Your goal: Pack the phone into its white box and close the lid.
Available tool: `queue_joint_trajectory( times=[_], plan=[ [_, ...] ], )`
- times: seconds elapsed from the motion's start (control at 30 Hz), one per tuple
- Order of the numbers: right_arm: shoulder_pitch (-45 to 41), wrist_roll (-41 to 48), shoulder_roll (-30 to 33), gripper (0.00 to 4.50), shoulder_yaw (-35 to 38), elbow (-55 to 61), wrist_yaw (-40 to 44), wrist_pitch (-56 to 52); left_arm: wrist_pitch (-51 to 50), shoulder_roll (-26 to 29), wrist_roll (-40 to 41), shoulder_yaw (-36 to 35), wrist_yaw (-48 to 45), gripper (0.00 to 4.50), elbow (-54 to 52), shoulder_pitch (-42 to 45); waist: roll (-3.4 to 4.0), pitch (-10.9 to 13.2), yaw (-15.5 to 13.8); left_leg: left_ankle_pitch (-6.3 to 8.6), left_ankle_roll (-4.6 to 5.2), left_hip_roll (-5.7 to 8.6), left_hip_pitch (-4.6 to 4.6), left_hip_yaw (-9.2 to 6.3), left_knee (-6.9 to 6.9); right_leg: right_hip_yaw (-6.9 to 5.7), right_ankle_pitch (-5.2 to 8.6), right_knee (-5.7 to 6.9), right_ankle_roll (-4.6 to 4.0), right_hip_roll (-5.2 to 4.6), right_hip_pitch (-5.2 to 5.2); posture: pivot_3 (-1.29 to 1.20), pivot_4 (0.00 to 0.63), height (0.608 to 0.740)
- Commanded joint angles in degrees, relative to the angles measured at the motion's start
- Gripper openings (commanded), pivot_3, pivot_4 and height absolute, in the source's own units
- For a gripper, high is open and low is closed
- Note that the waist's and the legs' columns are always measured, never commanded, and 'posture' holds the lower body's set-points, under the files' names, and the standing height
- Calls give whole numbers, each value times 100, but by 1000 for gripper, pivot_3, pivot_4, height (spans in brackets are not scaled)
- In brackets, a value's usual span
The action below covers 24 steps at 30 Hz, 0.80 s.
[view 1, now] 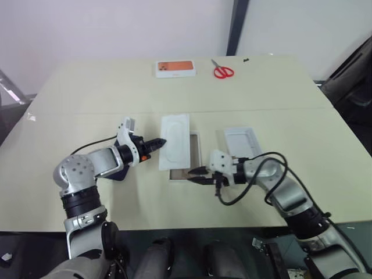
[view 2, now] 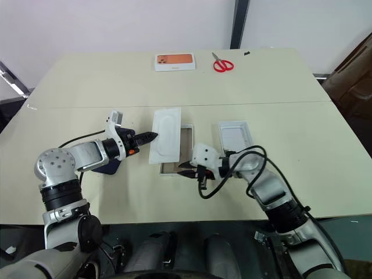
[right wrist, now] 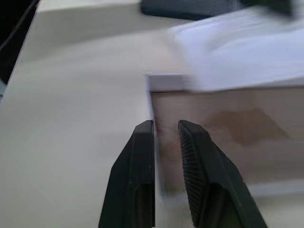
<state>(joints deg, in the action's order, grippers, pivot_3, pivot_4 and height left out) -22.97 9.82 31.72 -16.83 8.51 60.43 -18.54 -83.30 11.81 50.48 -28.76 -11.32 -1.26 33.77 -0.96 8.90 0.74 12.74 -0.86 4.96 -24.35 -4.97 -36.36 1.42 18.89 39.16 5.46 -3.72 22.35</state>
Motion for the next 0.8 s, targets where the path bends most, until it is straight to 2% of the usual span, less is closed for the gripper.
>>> queue_joint_trajectory(
  times=[0.03,0.17,0.43,0.53,0.7,0.8],
  plan=[
    [173,363,172,950,522,351,-25,-62,35,155,76,147,-115,0,-274,6,0,0,-2,0,0,0,0,0,1,0,0,0,0,0,0,0,150,734],
    [303,695,437,950,1045,450,-1,-148,44,210,62,460,-197,0,-413,-130,-1,0,-17,0,0,3,-2,2,0,2,0,-4,0,-4,-3,0,150,734],
    [324,549,514,950,1263,67,-252,119,-13,-47,84,527,-13,0,-487,-174,-1,1,-14,0,1,3,-1,1,1,1,0,-4,0,-4,-3,0,150,734],
    [315,506,441,1016,1170,71,-336,168,27,-132,2,508,111,936,-460,-138,-1,1,-13,0,1,2,-1,1,2,1,0,-3,0,-4,-2,0,150,734],
    [243,466,348,1016,1112,-10,-406,232,-75,-144,94,433,187,3424,-574,-122,-1,1,-13,0,1,2,-1,2,1,1,0,-3,0,-3,-3,0,150,734],
    [166,428,285,1016,1091,-132,-424,304,-193,-120,252,309,155,3424,-678,-83,-1,1,-16,0,1,3,-1,2,-1,1,0,-4,0,-3,-4,0,150,734]
  ],
)
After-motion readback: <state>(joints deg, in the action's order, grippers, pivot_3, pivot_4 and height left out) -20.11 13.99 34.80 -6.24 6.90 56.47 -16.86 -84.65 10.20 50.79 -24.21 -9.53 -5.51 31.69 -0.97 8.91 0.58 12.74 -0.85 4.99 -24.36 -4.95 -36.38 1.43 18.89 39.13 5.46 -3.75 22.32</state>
